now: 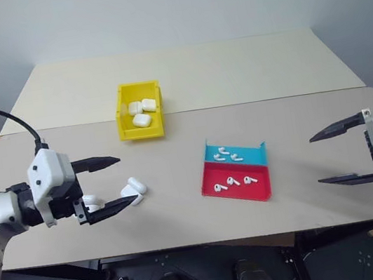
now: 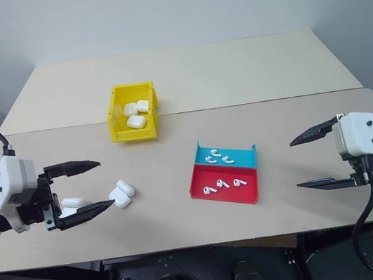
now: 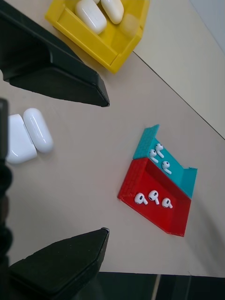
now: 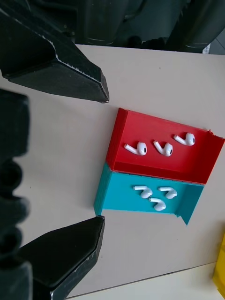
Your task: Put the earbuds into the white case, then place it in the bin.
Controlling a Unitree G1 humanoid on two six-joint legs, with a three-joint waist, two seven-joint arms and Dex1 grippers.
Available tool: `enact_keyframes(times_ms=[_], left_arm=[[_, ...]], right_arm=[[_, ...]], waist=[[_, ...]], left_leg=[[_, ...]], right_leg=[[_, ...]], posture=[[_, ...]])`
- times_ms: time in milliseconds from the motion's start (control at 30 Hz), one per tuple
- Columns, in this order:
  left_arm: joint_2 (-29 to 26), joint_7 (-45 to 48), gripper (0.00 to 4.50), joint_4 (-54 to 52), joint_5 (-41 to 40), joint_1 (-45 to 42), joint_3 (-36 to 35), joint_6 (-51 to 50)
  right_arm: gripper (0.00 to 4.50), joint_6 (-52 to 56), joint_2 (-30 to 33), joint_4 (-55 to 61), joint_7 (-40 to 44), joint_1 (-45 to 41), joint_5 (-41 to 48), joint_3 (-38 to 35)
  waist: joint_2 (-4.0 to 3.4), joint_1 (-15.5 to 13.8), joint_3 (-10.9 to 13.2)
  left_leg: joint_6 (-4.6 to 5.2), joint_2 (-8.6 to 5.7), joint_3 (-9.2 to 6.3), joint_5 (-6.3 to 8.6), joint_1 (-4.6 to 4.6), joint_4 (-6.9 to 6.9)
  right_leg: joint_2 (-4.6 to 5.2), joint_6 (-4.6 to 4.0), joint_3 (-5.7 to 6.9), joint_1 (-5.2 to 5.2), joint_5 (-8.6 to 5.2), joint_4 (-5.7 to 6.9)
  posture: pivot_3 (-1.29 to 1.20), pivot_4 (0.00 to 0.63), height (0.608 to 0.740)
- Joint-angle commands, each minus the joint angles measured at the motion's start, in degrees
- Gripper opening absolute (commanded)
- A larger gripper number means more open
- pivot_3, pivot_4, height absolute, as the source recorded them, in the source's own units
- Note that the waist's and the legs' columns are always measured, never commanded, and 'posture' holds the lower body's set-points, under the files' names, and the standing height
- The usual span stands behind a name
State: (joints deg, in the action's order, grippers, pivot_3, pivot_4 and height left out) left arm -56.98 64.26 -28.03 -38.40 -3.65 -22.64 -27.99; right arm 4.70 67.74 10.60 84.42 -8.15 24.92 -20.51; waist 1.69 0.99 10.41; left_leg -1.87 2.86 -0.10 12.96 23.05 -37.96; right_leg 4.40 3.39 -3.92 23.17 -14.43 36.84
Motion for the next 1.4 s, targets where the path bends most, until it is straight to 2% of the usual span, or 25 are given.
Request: enact_keyframes(times_ms=[33,400,533,600,733,833,967,1033,1067,1200,1400], left_arm=[[-0.6,-0.8,4.5,-1.3,-1.2,-0.5,-1.8,-0.5],[-1.1,-5.0,4.5,-2.5,0.9,-0.7,-0.8,-1.4],[-2.7,-10.3,4.5,-4.7,3.2,-2.1,0.7,-5.4],[-2.8,-11.4,4.5,-7.4,0.8,-2.2,0.1,-7.7],[-2.4,-22.3,4.5,-14.6,-3.0,-4.6,1.9,-20.0],[0.2,-33.2,4.5,-18.7,-6.8,-8.9,3.3,-30.6],[5.1,-47.4,4.5,-22.0,-9.5,-19.3,4.9,-50.9],[5.9,-48.5,4.5,-22.7,-11.5,-23.8,4.5,-58.6],[5.2,-48.5,4.5,-22.8,-12.0,-25.8,4.7,-61.7],[-7.6,-45.0,4.5,-16.4,-20.7,-28.1,8.6,-64.5],[-17.1,-40.1,4.5,-4.3,-21.1,-35.0,19.5,-64.5]], right_arm=[[4.46,-0.8,0.4,0.5,-0.2,-1.1,0.5,-0.4],[4.46,-0.2,1.1,0.4,-1.1,-1.8,-0.1,0.7],[4.46,-0.3,1.1,-0.9,-1.4,-3.3,-0.6,2.1],[4.46,-0.4,1.2,-2.0,-1.9,-4.7,-2.0,3.6],[4.46,1.3,1.7,-2.5,-1.4,-7.5,-1.4,5.2],[4.46,1.8,2.2,-2.8,-0.9,-7.6,-1.8,5.7],[4.46,2.7,2.7,-3.0,-1.0,-7.7,-2.5,6.6],[4.46,3.1,2.8,-2.9,-1.0,-7.6,-2.6,6.8],[4.46,3.3,2.9,-3.0,-1.1,-7.6,-2.8,7.0],[4.46,4.0,2.3,-3.3,-1.8,-8.3,-3.3,8.5],[4.46,6.3,1.7,-4.0,-3.5,-10.4,-5.1,12.2]], waist=[[0.0,0.0,0.0],[0.0,0.0,0.0],[0.0,0.0,0.0],[0.01,0.0,0.0],[0.0,0.0,0.0],[0.0,-0.1,0.0],[0.03,-0.2,0.0],[0.04,-0.1,0.0],[0.05,-0.1,0.0],[0.06,1.0,0.0],[0.09,1.3,0.0]], left_leg=[[0.0,0.0,0.0,0.0,0.0,0.0],[0.0,0.0,0.0,0.0,-0.01,0.0],[0.0,0.0,0.0,0.0,0.0,0.0],[0.0,0.0,0.0,0.0,-0.01,0.0],[0.0,0.0,-0.01,0.0,0.02,0.0],[0.0,-0.01,-0.02,0.0,0.0,0.0],[0.0,-0.03,-0.06,0.0,-0.02,-0.05],[0.0,-0.04,-0.07,0.0,-0.01,-0.07],[0.0,-0.05,-0.08,0.0,-0.01,-0.07],[0.0,-0.05,-0.08,0.0,0.0,-0.03],[-0.01,-0.07,-0.05,-0.01,-0.16,-0.03]], right_leg=[[0.0,0.0,0.0,0.0,0.0,-0.01],[0.0,0.0,0.0,-0.01,0.0,0.0],[0.0,0.0,0.0,-0.01,0.0,0.0],[0.0,0.0,0.0,-0.02,0.0,-0.01],[0.0,0.0,-0.01,0.02,0.0,0.01],[0.01,0.0,-0.02,-0.01,0.0,0.04],[0.01,0.01,-0.01,-0.05,0.01,0.09],[0.0,0.02,-0.02,-0.05,0.01,0.12],[0.0,0.02,-0.02,-0.04,0.01,0.13],[0.0,0.01,-0.05,0.05,0.0,0.14],[-0.01,0.01,-0.06,-0.06,-0.03,0.2]], posture=[[0.0,0.15,0.74],[0.0,0.15,0.74],[0.0,0.15,0.74],[0.0,0.15,0.74],[0.0,0.15,0.74],[0.0,0.15,0.74],[0.0,0.15,0.74],[0.0,0.15,0.74],[0.0,0.15,0.74],[0.0,0.15,0.74],[0.0,0.15,0.74]])
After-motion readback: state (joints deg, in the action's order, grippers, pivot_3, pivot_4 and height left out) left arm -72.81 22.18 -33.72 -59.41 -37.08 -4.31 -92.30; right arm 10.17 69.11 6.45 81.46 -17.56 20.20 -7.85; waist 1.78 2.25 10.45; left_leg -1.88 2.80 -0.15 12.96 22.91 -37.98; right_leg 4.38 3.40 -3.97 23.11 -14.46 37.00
